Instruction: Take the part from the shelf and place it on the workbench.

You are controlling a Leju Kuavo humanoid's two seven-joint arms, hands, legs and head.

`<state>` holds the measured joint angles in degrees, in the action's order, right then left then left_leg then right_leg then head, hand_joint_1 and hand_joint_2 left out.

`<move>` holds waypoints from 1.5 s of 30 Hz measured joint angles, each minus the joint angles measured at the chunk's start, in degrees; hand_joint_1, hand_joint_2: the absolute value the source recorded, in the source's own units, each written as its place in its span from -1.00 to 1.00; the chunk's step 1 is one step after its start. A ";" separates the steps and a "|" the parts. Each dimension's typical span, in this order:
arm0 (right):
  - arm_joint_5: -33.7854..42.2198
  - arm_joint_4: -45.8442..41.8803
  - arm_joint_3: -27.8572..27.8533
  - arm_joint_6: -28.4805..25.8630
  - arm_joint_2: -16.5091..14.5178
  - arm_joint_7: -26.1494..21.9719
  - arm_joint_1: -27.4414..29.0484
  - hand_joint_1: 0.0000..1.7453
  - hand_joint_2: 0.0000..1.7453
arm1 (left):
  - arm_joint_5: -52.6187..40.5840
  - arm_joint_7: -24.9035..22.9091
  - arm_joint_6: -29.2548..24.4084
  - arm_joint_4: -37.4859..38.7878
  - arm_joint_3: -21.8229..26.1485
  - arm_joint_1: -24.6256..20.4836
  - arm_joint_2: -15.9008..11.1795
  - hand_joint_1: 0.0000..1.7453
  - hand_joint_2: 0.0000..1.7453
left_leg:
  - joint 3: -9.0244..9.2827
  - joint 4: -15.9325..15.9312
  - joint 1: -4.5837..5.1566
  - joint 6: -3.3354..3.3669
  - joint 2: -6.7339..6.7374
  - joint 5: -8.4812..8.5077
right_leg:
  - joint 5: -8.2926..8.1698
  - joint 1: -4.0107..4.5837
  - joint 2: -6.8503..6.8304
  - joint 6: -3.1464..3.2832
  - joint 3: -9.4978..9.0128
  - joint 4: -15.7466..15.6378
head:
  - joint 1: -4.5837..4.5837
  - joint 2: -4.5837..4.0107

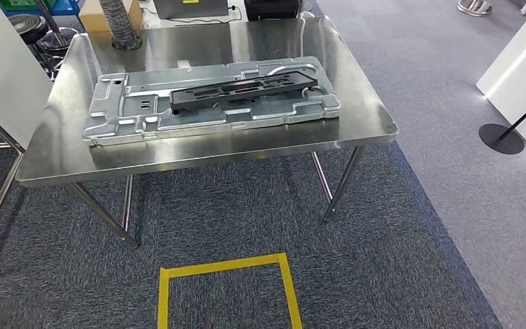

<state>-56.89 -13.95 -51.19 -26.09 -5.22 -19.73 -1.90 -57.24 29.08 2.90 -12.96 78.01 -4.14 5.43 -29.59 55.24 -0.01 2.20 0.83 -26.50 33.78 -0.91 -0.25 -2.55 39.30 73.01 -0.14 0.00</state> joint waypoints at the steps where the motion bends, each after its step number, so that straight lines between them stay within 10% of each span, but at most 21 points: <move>1: -0.10 0.26 0.22 0.32 -0.34 -0.19 -0.14 -1.00 1.00 | -0.21 0.04 0.06 0.00 -0.15 -0.01 -0.21 -1.00 -1.00 | -0.92 0.23 0.01 -0.13 0.01 0.58 | -0.94 -0.08 0.00 -0.05 -0.95 0.48 | 0.01 0.00; 3: -0.67 0.62 0.75 0.99 -0.88 -0.39 -0.46 -1.00 1.00 | -0.42 0.08 0.01 0.00 -0.51 -0.06 -0.53 -1.00 -1.00 | -2.67 0.86 0.00 -0.46 0.00 1.61 | -3.84 -0.22 0.01 0.13 -6.06 -5.03 | 0.01 0.00; 5: -1.60 0.92 1.43 1.51 -1.37 -0.34 -0.95 -1.00 1.00 | -0.47 0.08 -0.31 0.00 -0.78 -0.03 -0.75 -1.00 -1.00 | -3.99 1.51 0.12 -1.00 -0.02 2.51 | -4.00 -0.06 0.03 0.65 -12.33 -13.98 | -0.06 0.00; 7: -2.62 1.25 2.16 1.93 -1.82 0.14 -1.31 -1.00 1.00 | -0.47 0.08 -0.84 0.00 -0.87 0.02 -0.91 -1.00 -1.00 | -4.69 1.70 0.10 -1.69 0.02 3.48 | -3.18 0.37 0.04 1.30 -14.56 -18.23 | -0.06 0.00; 10: -3.85 1.77 3.15 2.40 -2.36 1.41 -1.42 -1.00 1.00 | -0.44 0.04 -1.45 0.00 -0.87 0.33 -1.26 -1.00 -1.00 | -5.73 2.61 -0.23 -2.69 -0.17 2.81 | -4.71 0.36 -0.23 2.67 -13.18 -18.63 | -0.03 -0.01; 14: -4.66 2.02 4.05 2.35 -2.64 3.21 -1.41 -1.00 1.00 | -0.46 -0.19 -1.61 0.00 -0.87 0.78 -1.45 -1.00 -1.00 | -8.98 15.08 -0.55 -3.37 -0.38 -7.19 | -7.15 0.50 -0.45 3.56 -10.24 -18.55 | -0.32 -0.01; 16: -4.73 2.13 4.27 2.32 -2.73 3.95 -1.41 -1.00 1.00 | -0.48 -0.43 -1.61 0.00 -0.87 0.77 -1.57 -1.00 -1.00 | -8.21 18.29 -0.61 -3.54 -0.38 -7.19 | -8.20 0.59 -0.46 3.43 -8.34 -17.98 | -0.32 0.00; 18: -4.73 2.23 4.39 2.37 -2.80 4.42 -1.42 -1.00 1.00 | -0.49 -0.64 -1.59 0.00 -0.88 0.73 -1.75 -1.00 -1.00 | -3.71 13.56 -0.69 -3.51 -0.38 -4.09 | -9.06 0.56 -0.43 3.10 -6.40 -17.13 | -0.33 0.00; 21: -4.76 2.33 4.53 2.51 -2.83 5.15 -1.44 -1.00 1.00 | -0.50 -0.71 -1.29 0.00 -0.91 0.41 -1.87 -1.00 -1.00 | 3.37 2.43 -0.49 -2.94 -0.59 -4.06 | -10.16 0.70 -0.43 2.22 -4.50 -16.07 | -0.30 0.00; 24: -4.98 2.39 4.61 2.15 -2.85 6.22 -1.45 -1.00 1.00 | -0.44 -0.55 -0.87 0.00 -0.90 0.36 -1.87 -1.00 -1.00 | 3.21 0.72 -0.29 -1.74 -0.61 -4.00 | -11.17 0.62 -0.41 1.18 -3.93 -15.87 | -0.38 0.00; 30: -5.21 2.40 4.66 1.44 -2.85 7.19 -1.51 -1.00 1.00 | -0.33 -0.09 -0.52 0.00 -0.87 -0.05 -1.87 -1.00 -1.00 | -0.40 0.78 -0.11 0.17 -0.17 -0.75 | 0.64 0.13 -0.01 -0.33 0.13 -0.47 | 0.12 0.00; 32: -5.25 2.41 4.67 1.53 -2.85 7.17 -1.56 -1.00 1.00 | -0.33 -0.10 -0.46 0.00 -0.87 -0.14 -1.87 -1.00 -1.00 | -2.12 1.17 0.09 0.15 -0.14 0.30 | -0.76 0.17 -0.01 -0.17 -1.61 0.21 | 0.11 0.00; 34: -5.25 2.40 4.70 1.61 -2.85 7.09 -1.71 -1.00 1.00 | -0.36 -0.13 -0.43 0.00 -0.88 -0.18 -1.84 -1.00 -1.00 | -3.71 1.60 0.28 0.03 -0.18 1.21 | -3.44 0.42 0.01 0.53 -6.98 -6.21 | 0.10 0.00; 37: -5.12 2.39 4.74 1.95 -2.86 6.56 -2.21 -1.00 1.00 | -0.35 -0.15 -0.42 0.00 -0.90 -0.29 -1.68 -1.00 -1.00 | -5.05 1.94 0.44 -0.64 -0.09 2.47 | -3.18 1.19 -0.04 1.85 -14.17 -17.19 | 0.07 0.00; 40: -4.88 2.41 4.74 2.98 -2.96 5.76 -2.30 -1.00 1.00 | -0.13 -0.22 -0.78 0.00 -0.86 -0.33 -1.68 -1.00 -1.00 | -5.79 2.18 0.35 -1.59 -0.03 2.98 | -3.66 1.08 -0.22 2.66 -14.28 -19.39 | 0.07 -0.01; 45: -4.47 2.44 4.72 4.65 -3.11 4.73 -2.18 -1.00 1.00 | 0.22 -0.92 -1.44 0.00 -0.76 0.01 -1.71 -1.00 -1.00 | -10.11 16.27 -0.26 -3.20 -0.45 -6.20 | -5.61 0.78 -0.54 3.39 -12.33 -19.41 | -0.19 -0.01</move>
<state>-61.36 -11.51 -46.47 -21.44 -8.33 -14.99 -4.08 -57.02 28.16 1.46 -12.96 77.25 -4.13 3.72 -39.70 71.51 -0.27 -1.00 0.38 -32.71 28.16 -0.13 -0.79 0.85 26.97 53.60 -0.33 -0.01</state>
